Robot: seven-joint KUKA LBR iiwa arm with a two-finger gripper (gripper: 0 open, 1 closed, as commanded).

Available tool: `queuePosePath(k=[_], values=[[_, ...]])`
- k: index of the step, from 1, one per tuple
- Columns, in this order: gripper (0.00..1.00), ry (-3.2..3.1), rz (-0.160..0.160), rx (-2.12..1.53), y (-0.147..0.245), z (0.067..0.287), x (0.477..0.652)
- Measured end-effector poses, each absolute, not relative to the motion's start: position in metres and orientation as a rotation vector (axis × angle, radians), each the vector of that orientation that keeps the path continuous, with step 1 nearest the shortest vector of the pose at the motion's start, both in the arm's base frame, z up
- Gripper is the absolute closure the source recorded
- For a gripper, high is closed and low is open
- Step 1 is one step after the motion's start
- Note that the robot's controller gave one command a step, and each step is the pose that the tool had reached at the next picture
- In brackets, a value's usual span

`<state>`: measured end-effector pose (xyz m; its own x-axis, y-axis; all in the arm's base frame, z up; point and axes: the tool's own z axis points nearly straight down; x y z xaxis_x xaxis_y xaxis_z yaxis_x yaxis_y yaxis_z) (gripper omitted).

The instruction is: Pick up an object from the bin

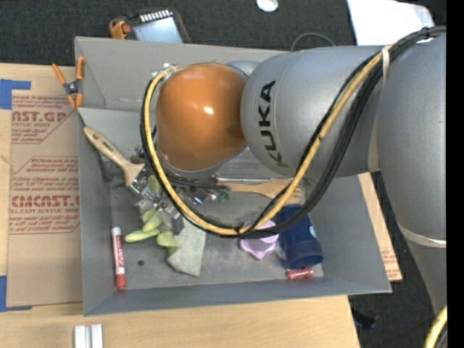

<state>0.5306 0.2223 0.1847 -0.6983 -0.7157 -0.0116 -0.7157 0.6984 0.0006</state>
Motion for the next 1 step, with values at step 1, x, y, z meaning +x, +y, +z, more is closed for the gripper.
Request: queuePosePath(k=[1], values=[[1.0,2.763,0.007,-1.45,0.2074,0.1474,0.5293]])
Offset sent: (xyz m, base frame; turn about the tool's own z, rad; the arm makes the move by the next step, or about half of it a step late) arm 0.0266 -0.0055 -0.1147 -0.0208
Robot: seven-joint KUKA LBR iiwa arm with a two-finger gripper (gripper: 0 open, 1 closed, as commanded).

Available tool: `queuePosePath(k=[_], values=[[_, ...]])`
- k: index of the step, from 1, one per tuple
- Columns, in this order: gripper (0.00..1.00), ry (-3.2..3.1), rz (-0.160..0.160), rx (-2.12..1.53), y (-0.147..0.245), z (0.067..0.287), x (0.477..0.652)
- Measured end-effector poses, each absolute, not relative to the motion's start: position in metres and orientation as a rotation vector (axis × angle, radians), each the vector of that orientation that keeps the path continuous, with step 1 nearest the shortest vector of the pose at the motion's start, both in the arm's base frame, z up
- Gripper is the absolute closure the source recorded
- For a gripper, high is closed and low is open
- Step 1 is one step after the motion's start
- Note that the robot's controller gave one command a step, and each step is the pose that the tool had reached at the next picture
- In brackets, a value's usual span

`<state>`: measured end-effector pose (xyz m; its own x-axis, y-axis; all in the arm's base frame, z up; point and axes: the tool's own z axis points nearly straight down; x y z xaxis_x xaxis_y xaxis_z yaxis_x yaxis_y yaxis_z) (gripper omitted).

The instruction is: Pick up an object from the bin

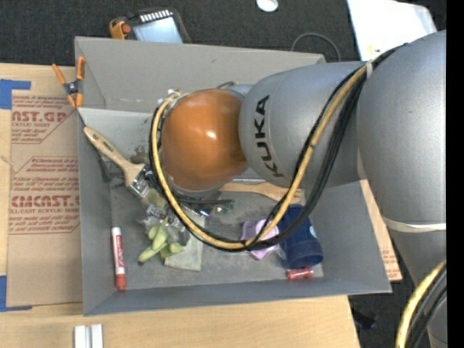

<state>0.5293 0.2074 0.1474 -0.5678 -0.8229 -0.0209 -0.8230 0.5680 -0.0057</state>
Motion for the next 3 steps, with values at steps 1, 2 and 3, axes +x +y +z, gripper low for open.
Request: queuePosePath(k=[1,2,3], values=[[1.0,2.748,0.009,-1.497,0.205,0.112,0.53],[1.0,2.872,0.013,-1.249,0.21,0.136,0.533],[1.0,2.826,0.012,-1.35,0.211,0.169,0.529]])
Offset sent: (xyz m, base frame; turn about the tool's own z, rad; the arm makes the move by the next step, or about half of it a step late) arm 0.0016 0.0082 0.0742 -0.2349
